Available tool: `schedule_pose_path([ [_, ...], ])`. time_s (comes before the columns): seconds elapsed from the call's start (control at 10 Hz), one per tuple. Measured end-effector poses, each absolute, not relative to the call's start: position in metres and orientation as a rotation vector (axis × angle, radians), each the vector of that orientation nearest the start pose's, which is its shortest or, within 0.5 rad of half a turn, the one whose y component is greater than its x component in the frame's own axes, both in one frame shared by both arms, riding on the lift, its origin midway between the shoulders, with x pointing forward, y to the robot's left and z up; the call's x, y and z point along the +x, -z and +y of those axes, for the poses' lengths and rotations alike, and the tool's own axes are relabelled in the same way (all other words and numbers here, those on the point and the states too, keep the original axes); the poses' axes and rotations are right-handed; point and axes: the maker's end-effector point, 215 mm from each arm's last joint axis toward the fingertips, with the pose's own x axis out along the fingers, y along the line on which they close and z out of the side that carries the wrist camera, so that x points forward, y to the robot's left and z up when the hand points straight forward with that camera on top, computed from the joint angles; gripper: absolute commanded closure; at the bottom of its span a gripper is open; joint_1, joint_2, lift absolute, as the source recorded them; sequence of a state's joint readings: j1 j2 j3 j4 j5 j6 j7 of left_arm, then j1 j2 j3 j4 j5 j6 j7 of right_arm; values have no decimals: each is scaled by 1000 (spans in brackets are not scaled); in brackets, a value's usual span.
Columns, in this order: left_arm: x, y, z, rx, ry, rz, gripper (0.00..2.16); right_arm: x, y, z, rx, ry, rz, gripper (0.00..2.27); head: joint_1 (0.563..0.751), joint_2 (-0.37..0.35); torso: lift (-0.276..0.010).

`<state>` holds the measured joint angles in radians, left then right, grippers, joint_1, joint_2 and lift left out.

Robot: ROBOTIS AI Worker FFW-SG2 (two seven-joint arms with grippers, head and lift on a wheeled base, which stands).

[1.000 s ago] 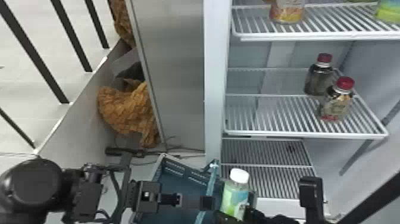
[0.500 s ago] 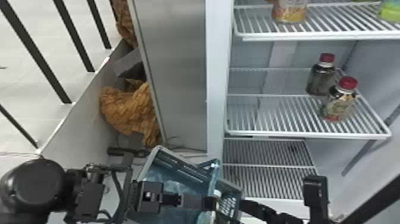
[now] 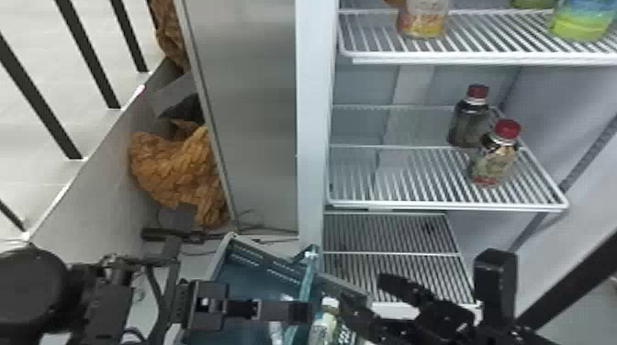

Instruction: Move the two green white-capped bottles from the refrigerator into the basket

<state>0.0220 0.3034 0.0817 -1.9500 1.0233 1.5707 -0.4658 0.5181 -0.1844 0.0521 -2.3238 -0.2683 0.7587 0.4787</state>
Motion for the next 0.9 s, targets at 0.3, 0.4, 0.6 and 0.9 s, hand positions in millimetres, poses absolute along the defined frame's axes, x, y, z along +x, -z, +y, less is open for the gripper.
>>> schedule_pose_path([
  [0.3, 328, 375, 66, -682, 1050, 1080, 1167, 386, 334, -132, 114, -533, 303, 314, 695, -93, -263],
  [0.4, 328, 375, 66, -684, 1052, 1080, 1167, 391, 316, -144, 115, -486, 226, 314, 695, -117, -263],
  [0.6, 327, 374, 65, -686, 1054, 1079, 1167, 397, 287, -159, 120, -424, 97, 314, 695, -147, -263],
  [0.9, 327, 375, 64, -685, 1056, 1081, 1167, 395, 265, -170, 159, -344, -27, 312, 695, -167, -263],
])
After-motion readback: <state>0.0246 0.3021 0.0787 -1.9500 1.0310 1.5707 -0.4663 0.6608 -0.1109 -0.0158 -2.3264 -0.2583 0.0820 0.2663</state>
